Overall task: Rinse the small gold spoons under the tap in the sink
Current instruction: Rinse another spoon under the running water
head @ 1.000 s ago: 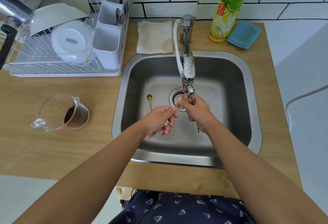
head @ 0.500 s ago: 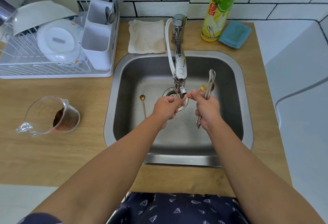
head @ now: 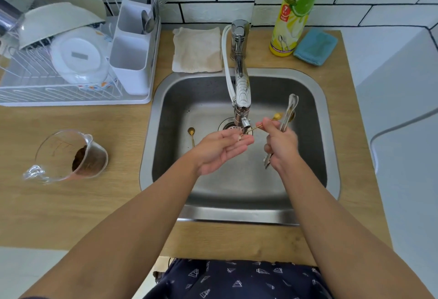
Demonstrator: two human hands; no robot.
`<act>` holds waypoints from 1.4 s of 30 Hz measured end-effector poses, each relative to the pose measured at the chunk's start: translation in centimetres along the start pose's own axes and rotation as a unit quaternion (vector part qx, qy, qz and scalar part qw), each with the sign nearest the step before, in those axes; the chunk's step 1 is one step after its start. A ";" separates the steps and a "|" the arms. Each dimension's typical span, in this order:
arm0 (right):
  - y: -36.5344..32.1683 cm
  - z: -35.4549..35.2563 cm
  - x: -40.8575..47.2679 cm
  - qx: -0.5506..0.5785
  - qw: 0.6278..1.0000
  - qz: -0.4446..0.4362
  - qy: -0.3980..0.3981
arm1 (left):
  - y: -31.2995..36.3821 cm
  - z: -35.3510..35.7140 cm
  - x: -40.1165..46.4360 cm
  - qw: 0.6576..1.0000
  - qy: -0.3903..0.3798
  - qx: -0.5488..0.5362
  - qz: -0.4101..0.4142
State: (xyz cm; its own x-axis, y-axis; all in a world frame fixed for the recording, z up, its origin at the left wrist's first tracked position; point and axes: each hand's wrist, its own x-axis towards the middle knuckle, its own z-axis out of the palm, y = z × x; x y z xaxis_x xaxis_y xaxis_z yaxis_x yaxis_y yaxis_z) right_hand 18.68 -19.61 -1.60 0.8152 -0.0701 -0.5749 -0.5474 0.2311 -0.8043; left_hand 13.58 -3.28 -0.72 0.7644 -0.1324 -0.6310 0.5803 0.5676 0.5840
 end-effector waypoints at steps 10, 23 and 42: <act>0.6 1.1 -0.4 -0.064 0.997 -0.009 0.034 | -2.0 0.0 0.1 0.835 0.138 0.496 0.194; -0.3 1.3 -0.6 -0.067 0.997 0.008 0.035 | -1.4 -0.1 -0.4 0.956 0.019 0.287 0.059; -0.1 1.8 0.0 -0.102 0.992 -0.053 0.058 | -1.5 -0.3 -0.9 0.804 0.104 0.542 0.222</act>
State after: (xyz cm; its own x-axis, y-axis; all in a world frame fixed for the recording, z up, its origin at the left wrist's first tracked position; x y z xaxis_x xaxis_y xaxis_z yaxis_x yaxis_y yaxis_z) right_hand 19.03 -17.86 -1.25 0.8499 -0.1970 -0.4887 -0.4955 0.0166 -0.8684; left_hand 11.90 -3.76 -1.23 0.9658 0.0907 -0.2431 0.2530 -0.5359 0.8055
